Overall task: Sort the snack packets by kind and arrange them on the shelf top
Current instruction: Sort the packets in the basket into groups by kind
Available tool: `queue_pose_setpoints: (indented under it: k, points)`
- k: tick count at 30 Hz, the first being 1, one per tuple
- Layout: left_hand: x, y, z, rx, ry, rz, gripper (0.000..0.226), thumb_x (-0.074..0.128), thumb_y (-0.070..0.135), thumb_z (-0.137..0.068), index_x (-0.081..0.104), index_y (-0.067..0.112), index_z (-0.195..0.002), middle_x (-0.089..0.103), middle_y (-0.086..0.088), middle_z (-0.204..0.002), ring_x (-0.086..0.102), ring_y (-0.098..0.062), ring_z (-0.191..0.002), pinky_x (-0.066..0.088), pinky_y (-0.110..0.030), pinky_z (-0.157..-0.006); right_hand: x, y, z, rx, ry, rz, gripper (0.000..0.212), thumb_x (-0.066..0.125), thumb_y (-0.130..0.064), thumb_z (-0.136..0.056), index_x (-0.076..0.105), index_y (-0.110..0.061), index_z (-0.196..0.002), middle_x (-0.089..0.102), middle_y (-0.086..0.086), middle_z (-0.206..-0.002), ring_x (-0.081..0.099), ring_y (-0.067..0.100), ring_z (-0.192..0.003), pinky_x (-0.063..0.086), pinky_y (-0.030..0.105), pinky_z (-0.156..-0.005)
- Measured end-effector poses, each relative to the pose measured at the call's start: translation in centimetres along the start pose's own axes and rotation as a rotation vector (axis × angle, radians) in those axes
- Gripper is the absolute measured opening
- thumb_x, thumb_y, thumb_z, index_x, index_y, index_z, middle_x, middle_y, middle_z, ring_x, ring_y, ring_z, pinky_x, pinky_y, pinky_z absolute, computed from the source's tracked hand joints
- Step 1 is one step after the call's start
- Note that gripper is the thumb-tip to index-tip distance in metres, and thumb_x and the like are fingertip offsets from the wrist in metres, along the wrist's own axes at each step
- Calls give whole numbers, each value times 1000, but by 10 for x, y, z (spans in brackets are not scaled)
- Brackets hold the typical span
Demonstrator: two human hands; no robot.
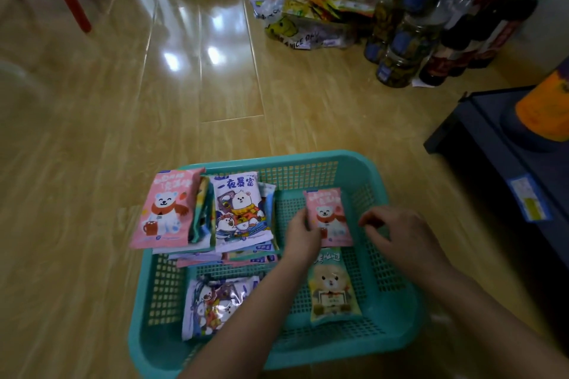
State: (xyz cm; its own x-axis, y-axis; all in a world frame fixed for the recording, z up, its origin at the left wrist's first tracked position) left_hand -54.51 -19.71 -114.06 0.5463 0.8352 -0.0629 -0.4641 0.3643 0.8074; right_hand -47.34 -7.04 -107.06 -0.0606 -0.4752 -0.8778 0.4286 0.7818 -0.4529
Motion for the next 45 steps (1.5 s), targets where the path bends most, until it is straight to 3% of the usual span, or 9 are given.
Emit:
queue_pose_setpoints:
  k: [6, 11, 13, 17, 23, 29, 36, 41, 45]
  points:
    - [-56, 30, 72, 316, -26, -145, 19, 50, 3, -93, 61, 18, -96, 68, 5, -90, 63, -14, -85, 54, -25, -77, 14, -35, -11, -32, -9, -207, 9, 58, -17, -89, 65, -20, -94, 65, -7, -88, 61, 5, -78, 52, 28, -72]
    - [-182, 68, 114, 598, 629, -348, 4, 60, 25, -83, 60, 21, -85, 64, 9, -87, 61, -14, -84, 49, -26, -70, 38, -95, -30, -75, -54, -364, 18, 59, -28, -90, 64, -15, -101, 62, -6, -88, 61, 7, -76, 50, 17, -79]
    - [-220, 65, 101, 484, 776, -553, 34, 66, 33, -81, 60, 11, -105, 59, -5, -103, 55, -29, -100, 45, -40, -84, 50, -114, -38, -59, -82, -369, 31, 61, -37, -87, 60, -14, -108, 62, -1, -99, 60, 13, -84, 47, 18, -80]
    - [-248, 40, 58, 116, 631, -708, 89, 71, 56, -69, 44, -2, -131, 51, -21, -129, 47, -34, -119, 41, -46, -99, 73, -138, -48, 19, -149, -286, 53, 62, -52, -81, 50, -11, -112, 51, 5, -111, 53, 21, -100, 46, 36, -85]
    - [-242, 42, 50, 103, 531, -527, 48, 75, 53, -66, 58, 14, -90, 68, -5, -91, 63, -22, -80, 51, -39, -71, 89, -138, -53, 138, -148, -325, 63, 70, -58, -70, 43, -14, -107, 54, 5, -113, 55, 21, -97, 43, 31, -73]
    - [-246, 40, 46, 54, 491, -432, 50, 81, 44, -63, 57, 10, -91, 67, -7, -90, 65, -25, -81, 55, -46, -75, 93, -134, -55, 185, -186, -312, 57, 71, -58, -69, 49, -12, -96, 58, 7, -104, 56, 21, -89, 36, 27, -55]
    - [-236, 33, 41, -16, 345, -144, 51, 79, 27, -70, 47, 8, -106, 62, -2, -87, 61, -13, -67, 45, -22, -47, 92, -134, -57, 207, -205, -304, 65, 72, -60, -67, 50, -7, -97, 58, 5, -95, 54, 20, -81, 30, 25, -48]
    - [-236, 30, 42, -21, 295, -91, 53, 78, 24, -70, 48, 8, -112, 63, -1, -85, 62, -11, -64, 45, -14, -37, 90, -138, -52, 172, -253, -354, 36, 70, -52, -74, 48, -25, -67, 51, -9, -64, 48, 4, -59, 29, 22, -46]
    - [-238, 31, 44, 1, 297, -86, 56, 79, 24, -70, 50, 8, -114, 66, -3, -90, 65, -11, -64, 45, -14, -38, 87, -141, -52, 133, -237, -403, 28, 65, -49, -80, 56, -22, -84, 60, -5, -78, 54, 9, -69, 39, 24, -54]
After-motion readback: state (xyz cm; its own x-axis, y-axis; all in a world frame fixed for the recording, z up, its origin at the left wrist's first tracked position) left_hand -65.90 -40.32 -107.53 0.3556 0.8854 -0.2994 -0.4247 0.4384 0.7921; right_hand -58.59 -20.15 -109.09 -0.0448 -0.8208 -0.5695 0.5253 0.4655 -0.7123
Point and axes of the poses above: each hand's wrist, its own z-axis away from the middle knuckle, its own x-axis out of the palm, y = z × x, the point moved 8 cm from there along -z, towards the middle knuckle
